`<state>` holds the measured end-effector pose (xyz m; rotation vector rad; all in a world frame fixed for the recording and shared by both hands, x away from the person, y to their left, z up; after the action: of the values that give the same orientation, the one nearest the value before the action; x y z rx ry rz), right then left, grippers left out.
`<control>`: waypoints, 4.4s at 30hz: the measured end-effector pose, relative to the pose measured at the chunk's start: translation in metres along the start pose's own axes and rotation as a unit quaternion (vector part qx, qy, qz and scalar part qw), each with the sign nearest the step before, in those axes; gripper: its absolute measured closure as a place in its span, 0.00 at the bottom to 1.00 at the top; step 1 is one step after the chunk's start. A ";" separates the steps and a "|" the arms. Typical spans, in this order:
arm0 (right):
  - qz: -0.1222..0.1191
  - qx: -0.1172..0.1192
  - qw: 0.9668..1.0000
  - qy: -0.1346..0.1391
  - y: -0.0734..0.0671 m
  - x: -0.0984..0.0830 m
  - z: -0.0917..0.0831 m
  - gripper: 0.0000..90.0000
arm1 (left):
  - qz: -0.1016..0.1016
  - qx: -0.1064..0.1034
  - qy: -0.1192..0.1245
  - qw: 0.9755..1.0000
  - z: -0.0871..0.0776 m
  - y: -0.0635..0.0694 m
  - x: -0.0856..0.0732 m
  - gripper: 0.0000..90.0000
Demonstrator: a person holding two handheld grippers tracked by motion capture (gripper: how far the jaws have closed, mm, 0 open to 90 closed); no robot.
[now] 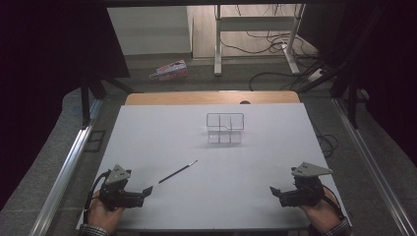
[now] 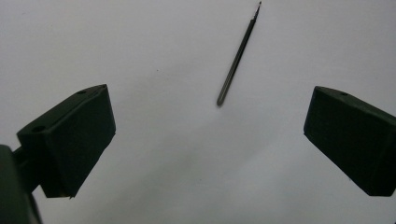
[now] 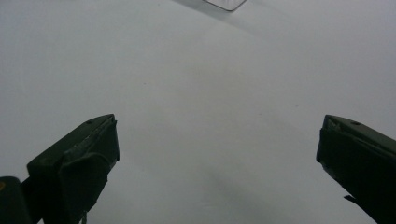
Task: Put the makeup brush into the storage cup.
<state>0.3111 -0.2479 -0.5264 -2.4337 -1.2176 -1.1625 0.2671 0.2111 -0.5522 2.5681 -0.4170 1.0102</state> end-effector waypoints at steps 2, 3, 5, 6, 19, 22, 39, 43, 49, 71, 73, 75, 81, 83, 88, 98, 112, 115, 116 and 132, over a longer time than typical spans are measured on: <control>0.003 0.005 1.000 0.001 0.000 0.000 0.001 0.00 | 0.000 0.000 0.000 1.000 0.001 -0.001 0.000 0.03; 0.003 0.005 1.000 0.002 0.000 0.000 0.000 0.00 | -0.001 -0.002 0.001 1.000 0.001 -0.001 0.000 0.03; 0.002 0.007 1.000 0.006 -0.001 0.001 0.000 0.00 | -0.003 -0.003 0.004 1.000 0.001 -0.001 0.001 0.02; 0.002 0.007 1.000 0.006 -0.001 0.001 0.000 0.00 | -0.003 -0.003 0.004 1.000 0.001 -0.001 0.001 0.02; -0.001 0.011 1.000 -0.002 -0.003 0.000 0.002 0.00 | -0.009 -0.016 -0.011 1.000 0.006 0.000 -0.001 0.01; -0.004 0.010 1.000 -0.005 -0.003 -0.001 0.002 0.00 | -0.008 -0.015 -0.014 1.000 0.006 0.000 -0.001 0.00; -0.002 0.009 1.000 -0.017 -0.003 -0.003 0.004 0.00 | -0.004 0.001 -0.019 1.000 0.003 -0.007 0.000 0.01; 0.004 0.011 1.000 -0.017 -0.003 -0.003 0.004 0.00 | -0.003 0.004 -0.022 1.000 0.001 -0.010 0.000 0.01; 0.005 0.011 1.000 -0.020 -0.003 -0.004 0.004 0.00 | 0.008 0.012 -0.031 0.999 0.000 -0.011 0.001 0.01; 0.010 0.015 0.999 -0.029 -0.002 -0.005 0.006 0.00 | 0.054 0.040 -0.088 0.994 0.003 -0.017 0.009 0.01; 0.009 0.015 0.999 -0.030 -0.002 -0.005 0.007 0.00 | 0.060 0.043 -0.097 0.993 0.005 -0.018 0.009 0.01; 0.009 0.016 0.999 -0.031 -0.003 -0.005 0.007 0.00 | 0.065 0.046 -0.106 0.991 0.006 -0.020 0.009 0.01; 0.004 0.015 0.999 -0.031 -0.003 -0.005 0.007 0.00 | 0.072 0.047 -0.122 0.989 0.008 -0.021 0.012 0.01; 0.001 0.015 0.999 -0.033 -0.003 -0.005 0.007 0.00 | 0.076 0.047 -0.126 0.988 0.008 -0.021 0.013 0.01; -0.001 0.016 0.999 -0.033 -0.003 -0.005 0.008 0.00 | 0.078 0.046 -0.132 0.987 0.012 -0.019 0.016 0.02; -0.005 0.017 0.999 -0.036 -0.004 -0.005 0.009 0.00 | 0.089 0.053 -0.155 0.982 0.020 -0.019 0.016 0.03; -0.010 0.020 0.999 -0.042 -0.006 -0.005 0.010 0.01 | 0.112 0.049 -0.171 0.978 0.037 -0.005 0.027 0.04; -0.010 0.020 0.999 -0.042 -0.006 -0.005 0.011 0.01 | 0.115 0.046 -0.172 0.977 0.040 -0.001 0.030 0.04; -0.011 0.020 0.999 -0.041 -0.006 -0.005 0.011 0.01 | 0.115 0.045 -0.173 0.977 0.040 0.000 0.031 0.04; -0.015 0.022 0.999 -0.045 -0.006 -0.004 0.012 0.02 | 0.126 0.033 -0.185 0.974 0.058 0.017 0.046 0.02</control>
<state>0.3118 -0.2409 -0.5388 -2.4669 -1.2961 -1.0323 0.3275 0.1644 -0.5560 2.8182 -0.8369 0.6224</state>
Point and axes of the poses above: each handheld gripper's, and its own axes: z roughly forward along the jaws, x roughly out of its top, y roughly to its right, the point moved 8 cm from there along z, roughly forward along the jaws, and after that the axes turned 11 degrees about -z, right-handed, at the moved point
